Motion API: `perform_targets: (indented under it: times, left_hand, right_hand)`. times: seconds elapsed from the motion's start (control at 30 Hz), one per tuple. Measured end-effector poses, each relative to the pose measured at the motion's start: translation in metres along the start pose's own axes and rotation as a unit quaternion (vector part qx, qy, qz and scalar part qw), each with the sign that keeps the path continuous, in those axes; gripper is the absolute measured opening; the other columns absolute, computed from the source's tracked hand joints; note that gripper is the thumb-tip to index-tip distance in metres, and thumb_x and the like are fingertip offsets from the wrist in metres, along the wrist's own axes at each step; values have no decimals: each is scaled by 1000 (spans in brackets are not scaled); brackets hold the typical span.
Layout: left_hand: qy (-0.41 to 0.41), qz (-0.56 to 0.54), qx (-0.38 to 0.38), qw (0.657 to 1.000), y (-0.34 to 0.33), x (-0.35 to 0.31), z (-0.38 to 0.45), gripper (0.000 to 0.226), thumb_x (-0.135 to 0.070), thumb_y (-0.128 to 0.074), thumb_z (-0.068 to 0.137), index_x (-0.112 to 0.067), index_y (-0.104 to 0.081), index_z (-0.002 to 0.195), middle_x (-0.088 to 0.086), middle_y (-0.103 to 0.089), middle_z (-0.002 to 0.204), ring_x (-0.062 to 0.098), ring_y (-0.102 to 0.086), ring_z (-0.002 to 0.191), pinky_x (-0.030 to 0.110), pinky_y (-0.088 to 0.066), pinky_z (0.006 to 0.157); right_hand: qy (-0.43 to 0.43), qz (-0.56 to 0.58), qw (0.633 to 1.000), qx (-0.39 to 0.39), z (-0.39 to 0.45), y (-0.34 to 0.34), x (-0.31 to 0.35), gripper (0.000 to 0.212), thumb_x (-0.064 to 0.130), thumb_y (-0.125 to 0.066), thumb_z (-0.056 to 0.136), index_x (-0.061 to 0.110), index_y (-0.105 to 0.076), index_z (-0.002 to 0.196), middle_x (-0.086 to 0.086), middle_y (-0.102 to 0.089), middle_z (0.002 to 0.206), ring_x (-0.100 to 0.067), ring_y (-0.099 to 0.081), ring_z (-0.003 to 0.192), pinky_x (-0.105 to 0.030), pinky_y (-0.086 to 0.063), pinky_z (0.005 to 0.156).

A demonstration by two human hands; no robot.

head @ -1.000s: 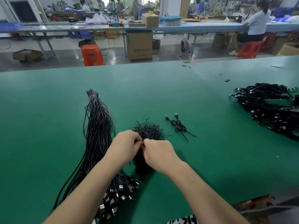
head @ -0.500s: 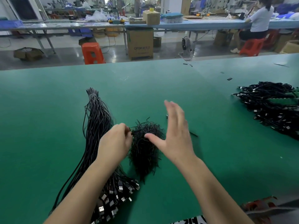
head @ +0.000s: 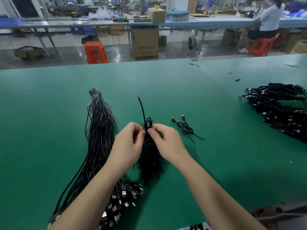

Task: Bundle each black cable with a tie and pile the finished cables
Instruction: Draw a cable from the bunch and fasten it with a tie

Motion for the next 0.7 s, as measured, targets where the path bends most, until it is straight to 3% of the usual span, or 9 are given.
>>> perform_targets:
  times: [0.07,0.13,0.27,0.33,0.43,0.57,0.6,0.7]
  left_hand:
    - [-42,25,-12,999,-3,-2,-2,8,-17,-60,97,-17,-58,90,-12,-57,77,2,-52,68,15,-37,62]
    - [-118,70,-26,990,-4,-5,-4,4,-9,-60,97,-10,-60,93,-3,-58,84,13,-53,76,22,-36,66]
    - [-279,180,-37,943,-8,-5,-8,11,-4,-53,94,-1,-62,89,11,-58,83,23,-51,77,31,-41,71]
    - [-317,198,-20,927,-11,-1,-9,10,-1,-54,91,0,-63,91,11,-58,84,27,-56,76,32,-43,72]
    - [-290,162,-11,943,-9,6,-9,15,-10,-53,94,-3,-67,93,7,-62,86,26,-60,78,32,-47,72]
    - [-212,95,-9,973,-8,11,-9,5,-11,-67,92,-12,-68,97,-6,-65,92,12,-59,82,29,-51,73]
    - [-196,88,-12,977,-8,11,-8,8,-10,-70,91,-14,-69,98,-8,-65,92,7,-56,80,27,-51,72]
    - [-161,95,-25,982,-7,11,-7,9,-10,-72,89,-15,-69,96,-8,-66,90,4,-50,72,28,-50,67]
  right_hand:
    - [-38,57,997,25,1,-3,-3,28,24,-56,102,16,-58,75,13,-48,60,-8,-43,61,-30,-36,62]
    - [-74,141,986,47,2,-6,-5,32,21,-54,103,5,-53,76,-2,-45,69,-16,-42,71,-35,-37,70]
    - [-154,267,944,121,3,-8,-11,32,17,-51,104,14,-70,78,-7,-60,76,-21,-55,72,-40,-45,77]
    - [-172,278,931,161,3,-8,-13,33,16,-51,105,17,-73,80,-6,-66,78,-20,-61,70,-35,-49,74]
    - [-170,266,936,156,4,-11,-16,29,13,-51,105,15,-73,86,-3,-66,79,-15,-63,71,-25,-53,69]
    - [-177,270,939,117,5,-14,-20,25,16,-53,104,18,-75,91,-7,-72,86,-18,-65,81,-46,-53,90]
    - [-176,263,942,109,6,-15,-20,23,17,-54,104,19,-75,94,-6,-74,88,-17,-67,83,-43,-54,89]
    - [-174,250,949,85,6,-14,-18,13,18,-59,102,22,-71,102,5,-76,89,-4,-68,77,-16,-51,64]
Point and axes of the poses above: each hand's wrist, its own z-axis towards the middle knuckle, its own y-axis out of the back of the hand, x = y × z, the point moved 3 cm from there along z, towards the middle knuckle
